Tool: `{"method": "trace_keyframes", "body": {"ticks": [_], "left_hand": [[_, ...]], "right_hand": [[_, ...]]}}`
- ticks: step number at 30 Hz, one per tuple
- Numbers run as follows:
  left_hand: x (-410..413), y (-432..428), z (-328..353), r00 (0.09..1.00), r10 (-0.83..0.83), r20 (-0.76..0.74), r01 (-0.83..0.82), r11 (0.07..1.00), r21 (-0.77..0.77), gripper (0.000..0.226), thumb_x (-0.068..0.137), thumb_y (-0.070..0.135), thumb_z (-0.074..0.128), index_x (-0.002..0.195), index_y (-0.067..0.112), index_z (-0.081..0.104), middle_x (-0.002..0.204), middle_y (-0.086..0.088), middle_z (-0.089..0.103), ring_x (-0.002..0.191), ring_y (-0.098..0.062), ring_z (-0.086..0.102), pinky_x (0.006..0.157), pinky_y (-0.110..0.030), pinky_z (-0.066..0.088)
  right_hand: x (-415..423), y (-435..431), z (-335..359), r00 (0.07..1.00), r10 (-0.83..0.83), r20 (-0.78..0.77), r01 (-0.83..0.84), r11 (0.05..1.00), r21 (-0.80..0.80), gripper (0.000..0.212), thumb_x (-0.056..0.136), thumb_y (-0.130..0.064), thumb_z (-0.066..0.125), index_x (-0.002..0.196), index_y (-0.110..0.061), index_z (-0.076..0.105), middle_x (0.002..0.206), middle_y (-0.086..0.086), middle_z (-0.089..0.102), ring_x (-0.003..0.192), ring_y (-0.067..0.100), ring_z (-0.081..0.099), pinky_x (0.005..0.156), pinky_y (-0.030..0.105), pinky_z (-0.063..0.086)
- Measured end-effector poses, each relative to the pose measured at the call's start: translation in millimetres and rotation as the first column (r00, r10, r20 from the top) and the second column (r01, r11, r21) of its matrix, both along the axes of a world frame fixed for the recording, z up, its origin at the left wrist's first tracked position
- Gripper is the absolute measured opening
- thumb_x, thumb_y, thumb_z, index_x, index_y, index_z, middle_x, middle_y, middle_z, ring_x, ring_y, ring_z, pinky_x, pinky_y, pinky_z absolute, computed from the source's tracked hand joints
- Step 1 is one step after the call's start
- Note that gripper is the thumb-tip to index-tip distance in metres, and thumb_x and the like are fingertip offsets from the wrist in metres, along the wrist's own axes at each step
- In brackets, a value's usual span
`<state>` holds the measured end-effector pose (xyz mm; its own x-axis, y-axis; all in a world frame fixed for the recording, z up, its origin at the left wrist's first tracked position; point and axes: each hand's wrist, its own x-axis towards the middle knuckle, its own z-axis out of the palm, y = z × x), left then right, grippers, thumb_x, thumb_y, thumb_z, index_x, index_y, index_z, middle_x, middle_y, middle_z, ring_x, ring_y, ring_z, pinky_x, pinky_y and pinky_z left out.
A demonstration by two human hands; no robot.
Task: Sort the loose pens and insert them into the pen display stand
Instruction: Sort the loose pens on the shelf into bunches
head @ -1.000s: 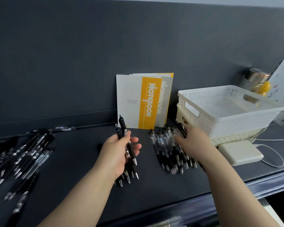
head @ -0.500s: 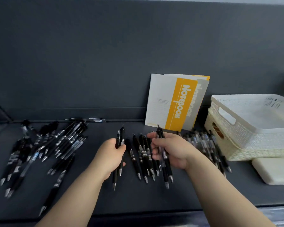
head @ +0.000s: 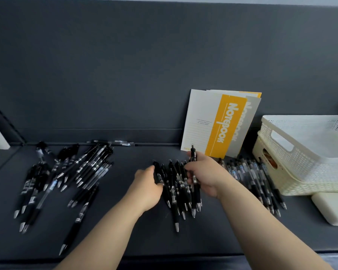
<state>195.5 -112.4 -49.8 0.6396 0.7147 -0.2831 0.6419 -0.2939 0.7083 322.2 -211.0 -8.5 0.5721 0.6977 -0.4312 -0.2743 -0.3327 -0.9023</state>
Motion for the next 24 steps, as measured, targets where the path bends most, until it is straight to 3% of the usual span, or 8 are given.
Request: {"method": "trace_keyframes", "body": {"ticks": [4, 10, 12, 16, 21, 24], "left_hand": [[3, -4, 0, 0.995, -0.093, -0.026, 0.095, 0.988, 0.122, 0.058, 0.09, 0.024, 0.058, 0.144, 0.02, 0.036, 0.136, -0.007, 0.038, 0.103, -0.019, 0.059, 0.086, -0.023, 0.045], [0, -13, -2, 0.99, -0.137, -0.014, 0.137, 0.967, 0.216, 0.054, 0.091, 0.034, 0.056, 0.14, 0.022, 0.036, 0.131, -0.004, 0.044, 0.109, -0.02, 0.055, 0.087, -0.027, 0.044], [1, -14, -3, 0.986, -0.165, -0.007, 0.162, 0.959, 0.233, 0.049, 0.09, 0.032, 0.057, 0.135, 0.024, 0.039, 0.125, -0.003, 0.053, 0.11, -0.02, 0.054, 0.087, -0.031, 0.046], [7, -8, -3, 0.99, -0.138, 0.028, 0.127, 0.96, 0.249, 0.047, 0.092, 0.027, 0.054, 0.135, 0.022, 0.036, 0.112, -0.005, 0.061, 0.1, -0.023, 0.059, 0.073, -0.03, 0.046], [8, -4, -5, 0.993, -0.103, 0.066, 0.082, 0.962, 0.261, 0.048, 0.094, 0.026, 0.051, 0.139, 0.019, 0.036, 0.111, -0.004, 0.059, 0.1, -0.02, 0.056, 0.08, -0.028, 0.044], [11, -6, -5, 0.991, -0.118, 0.069, 0.094, 0.953, 0.289, 0.046, 0.095, 0.03, 0.049, 0.138, 0.019, 0.038, 0.116, -0.002, 0.052, 0.096, -0.016, 0.052, 0.08, -0.026, 0.042]], "right_hand": [[-13, 15, 2, 0.937, 0.172, 0.304, -0.117, 0.974, -0.193, 0.019, 0.088, -0.006, 0.045, 0.106, -0.012, 0.044, 0.083, 0.008, 0.057, 0.058, 0.018, 0.051, 0.05, 0.026, 0.042], [-22, 29, -9, 0.743, 0.315, 0.591, -0.078, 0.917, -0.39, 0.039, 0.09, -0.018, 0.053, 0.124, -0.01, 0.035, 0.111, 0.013, 0.057, 0.083, 0.022, 0.053, 0.066, 0.027, 0.042], [-25, 29, -9, 0.714, 0.312, 0.627, -0.052, 0.916, -0.397, 0.04, 0.091, -0.023, 0.055, 0.123, -0.008, 0.035, 0.114, 0.013, 0.055, 0.085, 0.021, 0.051, 0.069, 0.027, 0.041], [-27, 32, -10, 0.727, 0.252, 0.639, -0.017, 0.937, -0.35, 0.044, 0.091, -0.034, 0.054, 0.12, -0.007, 0.035, 0.109, 0.012, 0.057, 0.083, 0.021, 0.054, 0.064, 0.026, 0.039], [-10, 15, -1, 0.759, 0.214, 0.614, 0.002, 0.943, -0.332, 0.04, 0.094, -0.019, 0.042, 0.13, -0.006, 0.03, 0.098, 0.012, 0.059, 0.071, 0.02, 0.055, 0.052, 0.029, 0.039], [7, -11, 3, 0.757, 0.229, 0.612, 0.024, 0.926, -0.376, 0.041, 0.095, -0.01, 0.038, 0.134, -0.007, 0.029, 0.091, 0.005, 0.05, 0.064, 0.015, 0.05, 0.046, 0.023, 0.034]]}}
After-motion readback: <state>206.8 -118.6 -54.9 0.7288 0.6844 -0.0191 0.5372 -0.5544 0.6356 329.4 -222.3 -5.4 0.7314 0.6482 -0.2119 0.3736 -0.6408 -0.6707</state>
